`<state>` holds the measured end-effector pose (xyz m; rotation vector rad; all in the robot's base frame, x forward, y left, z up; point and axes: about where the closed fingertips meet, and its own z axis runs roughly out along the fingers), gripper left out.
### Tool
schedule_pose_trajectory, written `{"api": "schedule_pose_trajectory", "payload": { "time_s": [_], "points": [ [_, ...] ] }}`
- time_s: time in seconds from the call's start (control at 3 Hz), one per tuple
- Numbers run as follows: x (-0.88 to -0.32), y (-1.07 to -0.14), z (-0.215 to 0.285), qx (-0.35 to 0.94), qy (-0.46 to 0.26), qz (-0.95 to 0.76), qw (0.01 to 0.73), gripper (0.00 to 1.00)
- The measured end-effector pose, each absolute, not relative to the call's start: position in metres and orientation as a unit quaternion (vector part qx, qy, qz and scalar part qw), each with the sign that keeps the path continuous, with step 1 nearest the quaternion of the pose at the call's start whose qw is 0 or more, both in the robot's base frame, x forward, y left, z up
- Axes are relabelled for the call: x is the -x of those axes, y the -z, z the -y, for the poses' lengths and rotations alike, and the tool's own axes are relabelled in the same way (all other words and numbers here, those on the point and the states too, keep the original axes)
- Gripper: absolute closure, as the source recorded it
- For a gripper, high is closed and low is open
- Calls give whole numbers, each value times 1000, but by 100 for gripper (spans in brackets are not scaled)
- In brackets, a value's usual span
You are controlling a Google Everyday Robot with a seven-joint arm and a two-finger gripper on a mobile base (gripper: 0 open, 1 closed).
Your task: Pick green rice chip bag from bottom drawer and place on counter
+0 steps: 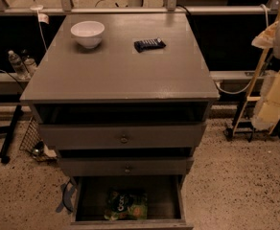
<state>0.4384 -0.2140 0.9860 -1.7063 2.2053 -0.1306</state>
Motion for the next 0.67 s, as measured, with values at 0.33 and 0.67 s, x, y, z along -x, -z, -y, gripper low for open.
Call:
{"api": "schedule_pose_trajectory", "payload": {
  "time_s": [0.33, 0.67],
  "points": [
    [-438, -986, 214, 602, 46, -778, 174, 0],
    [-432, -955, 191, 622, 24, -760, 186, 0]
  ]
}}
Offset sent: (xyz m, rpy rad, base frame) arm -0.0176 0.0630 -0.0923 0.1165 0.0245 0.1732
